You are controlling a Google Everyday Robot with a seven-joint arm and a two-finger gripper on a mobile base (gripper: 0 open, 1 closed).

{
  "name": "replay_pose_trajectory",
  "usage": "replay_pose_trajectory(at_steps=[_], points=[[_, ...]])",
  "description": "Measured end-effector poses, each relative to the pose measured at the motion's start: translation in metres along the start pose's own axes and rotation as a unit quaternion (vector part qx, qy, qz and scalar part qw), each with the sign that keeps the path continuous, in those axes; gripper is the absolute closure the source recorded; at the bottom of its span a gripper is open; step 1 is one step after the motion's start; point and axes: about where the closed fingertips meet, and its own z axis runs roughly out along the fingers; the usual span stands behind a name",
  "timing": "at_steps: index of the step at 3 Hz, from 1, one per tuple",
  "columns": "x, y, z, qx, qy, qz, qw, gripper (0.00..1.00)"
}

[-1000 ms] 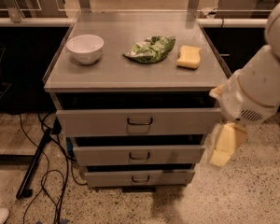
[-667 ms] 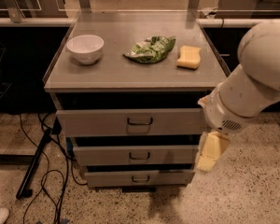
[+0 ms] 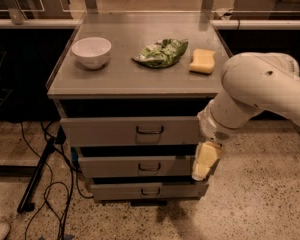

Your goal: Open top drawer

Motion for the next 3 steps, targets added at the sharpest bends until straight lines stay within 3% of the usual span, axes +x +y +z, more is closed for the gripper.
replay_pose_trajectory(at_steps=[3], points=[[-0.001, -0.057, 0.067, -0.004, 0.010, -0.003, 0.9999, 0.00]])
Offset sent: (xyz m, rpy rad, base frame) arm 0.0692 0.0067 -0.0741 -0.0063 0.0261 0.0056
